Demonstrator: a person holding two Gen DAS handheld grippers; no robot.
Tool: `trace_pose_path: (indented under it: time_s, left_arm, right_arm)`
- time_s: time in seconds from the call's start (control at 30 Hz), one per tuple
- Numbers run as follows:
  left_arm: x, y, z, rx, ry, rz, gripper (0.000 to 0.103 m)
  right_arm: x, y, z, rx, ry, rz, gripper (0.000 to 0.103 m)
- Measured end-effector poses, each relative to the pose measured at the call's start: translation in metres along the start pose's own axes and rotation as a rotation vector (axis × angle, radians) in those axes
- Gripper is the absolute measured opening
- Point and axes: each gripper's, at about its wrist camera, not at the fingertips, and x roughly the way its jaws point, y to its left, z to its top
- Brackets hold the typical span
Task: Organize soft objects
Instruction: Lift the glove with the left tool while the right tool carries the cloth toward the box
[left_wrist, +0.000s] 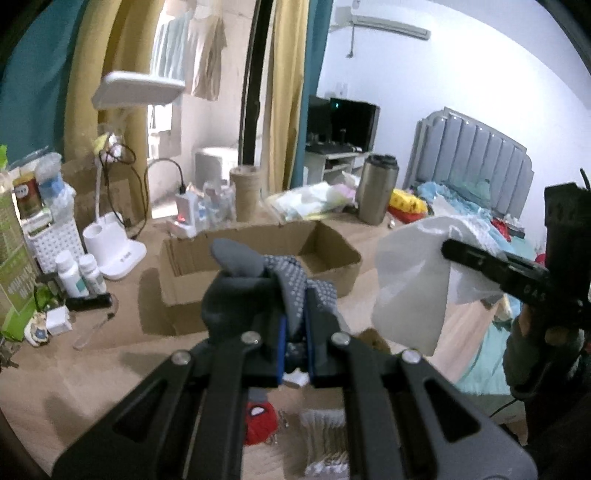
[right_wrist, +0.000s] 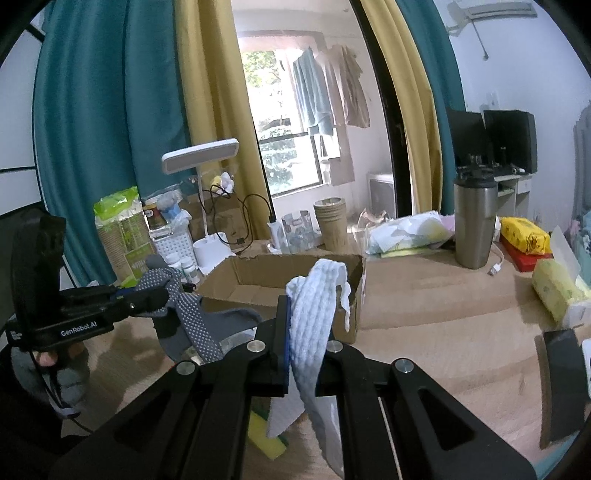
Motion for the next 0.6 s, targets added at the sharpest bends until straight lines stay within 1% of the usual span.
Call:
trace_pose_path:
  time_s: [0.2,0.4,0.6]
  left_arm:
    - [-0.008,0.000,0.013,-0.003,-0.054,0.001,0.008]
    - [-0.008,0.001,0.024,0.002,-0.083,0.004,0.008]
    - [-0.007,0.000,0.034,0.004,-0.102,0.004,0.008]
  right_arm:
    - [-0.002,0.000,0.013,-0.022,-0.031,-0.004,0.004]
    - [-0.004,0.000,0.032,-0.053,-0.078,-0.002,0.004]
    - [0.003,-0.002,0.043,-0.066,-0.095,0.010,0.004]
